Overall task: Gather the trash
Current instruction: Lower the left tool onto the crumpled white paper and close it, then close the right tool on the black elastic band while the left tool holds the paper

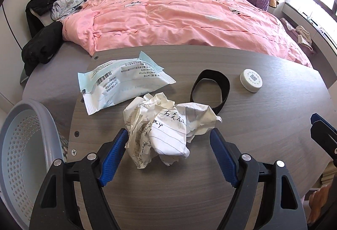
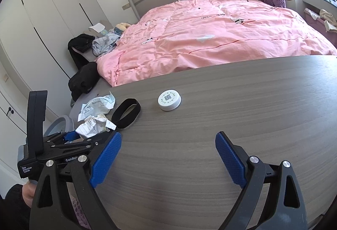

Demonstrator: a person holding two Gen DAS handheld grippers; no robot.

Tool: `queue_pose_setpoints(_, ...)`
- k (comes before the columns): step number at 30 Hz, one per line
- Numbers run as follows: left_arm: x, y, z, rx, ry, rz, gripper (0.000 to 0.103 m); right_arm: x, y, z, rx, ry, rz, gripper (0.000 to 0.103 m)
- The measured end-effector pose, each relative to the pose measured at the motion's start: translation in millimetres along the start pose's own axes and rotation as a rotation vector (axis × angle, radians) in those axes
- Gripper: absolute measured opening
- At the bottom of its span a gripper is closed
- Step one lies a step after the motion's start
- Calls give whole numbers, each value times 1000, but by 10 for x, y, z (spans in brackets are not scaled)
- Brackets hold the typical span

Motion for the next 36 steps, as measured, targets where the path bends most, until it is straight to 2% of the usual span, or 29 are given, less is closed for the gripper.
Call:
queue_pose_setpoints(4,30,3,3,-5,-12,-15,74,32,5,30,7,0,-8,89)
queue_pose_setpoints(11,77,-15,-30,-6,-22,-27,48,105,-16,69,16,5,-20,89)
queue_pose_setpoints(17,93,-58,-74,-5,-35,-36,32,135,-23,78,19,5,-25,89)
queue_pose_setpoints(24,117,-123,-205,-24,-34,-45,29,133,-26,90,20,-1,-24,89)
queue_pose_setpoints(31,186,-139,-449,-82,7,-48,29,153,-75,233,58,2,-29,89)
queue_pose_setpoints(36,270,-127,-629,-131,35,-57,29,319,-28,386,82,14,-66,89)
Point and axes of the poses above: each gripper's, at about its wrist camera, not at the fingertips, and z roughly the way its jaws point, x to its left, y to its top, the point moved 7 cm from there along z, roughly the way its jaws point, and after that the axes turned 1 degree about -z, right-handed, at the moved point
